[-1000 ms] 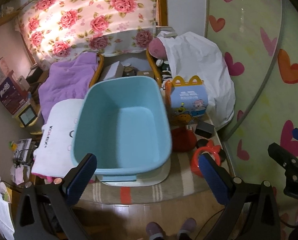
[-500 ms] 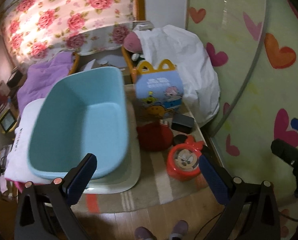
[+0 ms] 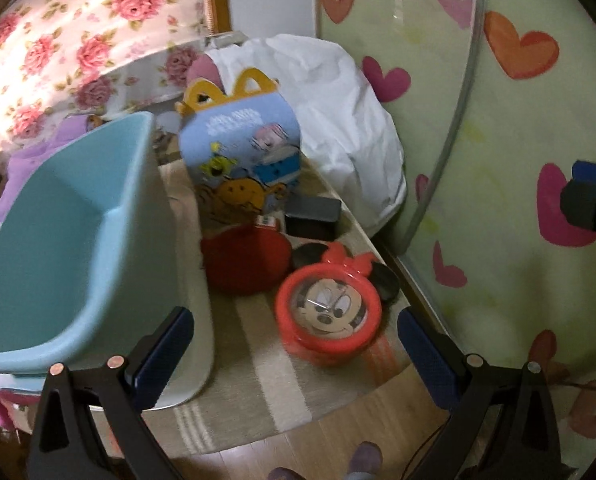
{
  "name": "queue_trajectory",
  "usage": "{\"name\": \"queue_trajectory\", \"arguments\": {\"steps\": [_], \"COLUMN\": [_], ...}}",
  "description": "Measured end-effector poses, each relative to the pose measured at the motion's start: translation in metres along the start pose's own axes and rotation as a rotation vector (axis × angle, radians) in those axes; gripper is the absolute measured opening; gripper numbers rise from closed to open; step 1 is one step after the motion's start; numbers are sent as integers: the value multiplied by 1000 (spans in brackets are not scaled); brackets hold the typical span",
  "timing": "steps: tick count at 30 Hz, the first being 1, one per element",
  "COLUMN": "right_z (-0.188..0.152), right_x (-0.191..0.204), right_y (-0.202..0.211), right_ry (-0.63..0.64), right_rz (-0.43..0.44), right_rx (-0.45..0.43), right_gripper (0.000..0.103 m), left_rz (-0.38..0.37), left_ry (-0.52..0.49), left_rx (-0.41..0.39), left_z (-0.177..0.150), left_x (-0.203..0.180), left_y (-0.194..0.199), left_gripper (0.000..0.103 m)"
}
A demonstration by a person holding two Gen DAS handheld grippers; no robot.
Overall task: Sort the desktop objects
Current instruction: 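Move the left gripper down to the red Mickey Mouse clock and close it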
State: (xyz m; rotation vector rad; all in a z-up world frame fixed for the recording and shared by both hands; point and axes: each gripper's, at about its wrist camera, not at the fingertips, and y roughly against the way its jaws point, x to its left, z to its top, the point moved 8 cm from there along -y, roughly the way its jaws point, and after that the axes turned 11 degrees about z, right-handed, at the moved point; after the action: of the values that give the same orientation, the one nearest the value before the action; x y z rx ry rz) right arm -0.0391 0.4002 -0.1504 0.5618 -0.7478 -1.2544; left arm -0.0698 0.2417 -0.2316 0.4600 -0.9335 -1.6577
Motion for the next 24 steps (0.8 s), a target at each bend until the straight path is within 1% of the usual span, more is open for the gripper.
{"name": "queue_trajectory", "arguments": {"steps": [4, 8, 10, 12, 17, 20, 24], "right_z": [-4, -3, -3, -2, -4, -8, -15], "right_x": [-5, -6, -6, -7, -14, -19, -24], "right_y": [-10, -15, -17, -19, -26, -28, -34], "right_ry": [14, 24, 31, 43, 48, 29, 21], "right_rz": [14, 35, 43, 46, 39, 36, 37], "right_rx": [9, 0, -5, -9, 2, 11, 38], "right_gripper": [103, 103, 103, 103, 103, 103, 103], "left_rz": [3, -18, -24, -15, -18, -39, -59], "left_ry": [-21, -20, -37, -59, -64, -59, -76], "left_rx": [5, 3, 3, 4, 2, 6, 0], "left_z": [-8, -17, -22, -25, -29, -29, -26], "left_x": [-10, -18, -25, -29, -33, -35, -41], "left_y": [-17, -31, -41, -50, -67, -76, -82], "left_gripper": [103, 103, 103, 103, 103, 103, 103]}}
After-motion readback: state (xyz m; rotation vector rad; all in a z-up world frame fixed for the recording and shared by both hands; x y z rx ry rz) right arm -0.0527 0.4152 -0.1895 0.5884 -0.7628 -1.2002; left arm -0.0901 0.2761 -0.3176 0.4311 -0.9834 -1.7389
